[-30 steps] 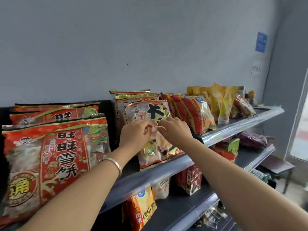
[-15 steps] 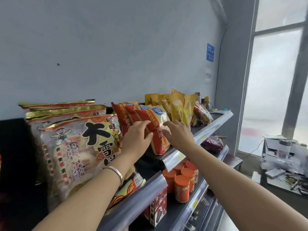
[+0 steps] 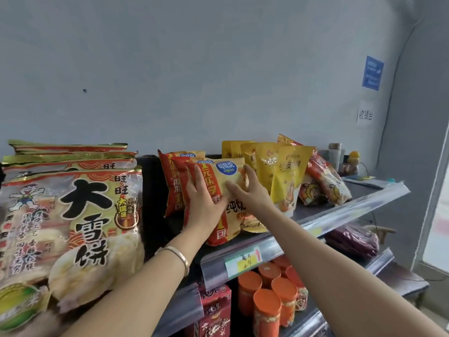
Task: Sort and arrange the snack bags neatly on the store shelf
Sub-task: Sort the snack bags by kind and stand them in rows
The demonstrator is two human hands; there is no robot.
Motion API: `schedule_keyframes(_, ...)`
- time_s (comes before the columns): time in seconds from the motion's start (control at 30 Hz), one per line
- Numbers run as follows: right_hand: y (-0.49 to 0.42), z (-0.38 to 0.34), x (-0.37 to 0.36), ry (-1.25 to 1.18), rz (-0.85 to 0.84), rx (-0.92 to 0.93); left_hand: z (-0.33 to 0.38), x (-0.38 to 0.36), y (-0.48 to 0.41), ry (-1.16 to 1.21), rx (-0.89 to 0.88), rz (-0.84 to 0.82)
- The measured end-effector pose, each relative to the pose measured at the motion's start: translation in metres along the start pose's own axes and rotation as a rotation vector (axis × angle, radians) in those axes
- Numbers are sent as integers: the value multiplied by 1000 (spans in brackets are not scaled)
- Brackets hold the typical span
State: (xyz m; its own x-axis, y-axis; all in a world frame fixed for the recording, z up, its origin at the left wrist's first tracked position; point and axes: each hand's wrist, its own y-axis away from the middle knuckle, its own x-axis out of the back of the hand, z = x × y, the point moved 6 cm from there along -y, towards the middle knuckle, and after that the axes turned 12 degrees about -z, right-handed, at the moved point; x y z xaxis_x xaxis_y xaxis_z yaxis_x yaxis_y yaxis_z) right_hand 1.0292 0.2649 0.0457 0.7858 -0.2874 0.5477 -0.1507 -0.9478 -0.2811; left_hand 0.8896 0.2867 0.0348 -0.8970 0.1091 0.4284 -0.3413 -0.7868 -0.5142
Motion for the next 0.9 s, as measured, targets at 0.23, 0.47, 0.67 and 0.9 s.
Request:
schedule_keyframes(0.23, -5, 19, 7, 116, -78, 68, 4, -2, 7, -284, 152, 250)
schedule_keyframes(0.47, -8, 0, 54, 479, 269, 279, 71, -14, -18, -561, -293, 347)
schedule_keyframes(0.67, 11, 14, 98, 571, 601, 311, 102, -74, -45, -200, -427, 8)
schedule_keyframes(0.9, 1, 92, 144, 305, 550, -60, 86, -139, -63, -61, -218, -174)
